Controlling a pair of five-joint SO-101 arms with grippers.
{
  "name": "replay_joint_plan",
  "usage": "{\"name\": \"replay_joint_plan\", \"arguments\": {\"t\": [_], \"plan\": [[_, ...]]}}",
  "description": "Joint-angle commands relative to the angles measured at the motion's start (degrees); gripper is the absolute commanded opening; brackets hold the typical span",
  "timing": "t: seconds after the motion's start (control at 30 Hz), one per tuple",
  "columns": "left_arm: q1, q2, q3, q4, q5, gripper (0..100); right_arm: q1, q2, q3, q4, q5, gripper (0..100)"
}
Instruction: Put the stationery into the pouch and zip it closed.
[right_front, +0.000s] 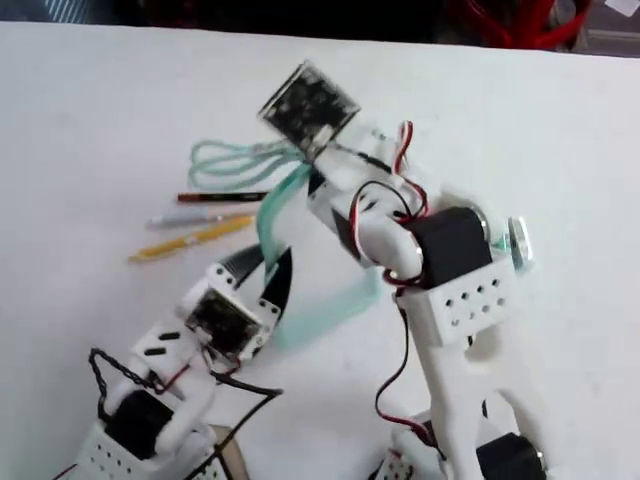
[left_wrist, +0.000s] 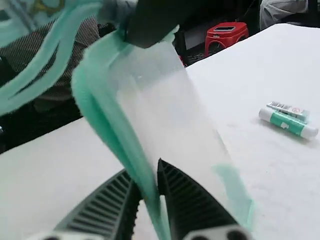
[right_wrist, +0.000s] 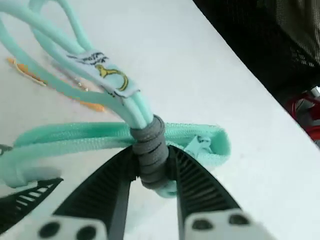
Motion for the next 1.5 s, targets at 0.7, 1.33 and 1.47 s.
{"name": "replay_joint_plan", "arguments": {"t": [0.7, 1.33, 1.47], "plan": [[7.78, -0.66, 1.32, 3.16, 3.08, 2, -0.04, -15.34, -1.32, -1.98, -10.64, 1.8], [7.69, -0.66, 1.41, 2.99, 2.99, 2, -17.45, -15.25, -1.76, 3.74, -11.16, 1.8], [7.69, -0.66, 1.41, 2.99, 2.99, 2, -24.48, -15.25, -1.76, 4.7, -12.22, 1.8]]}}
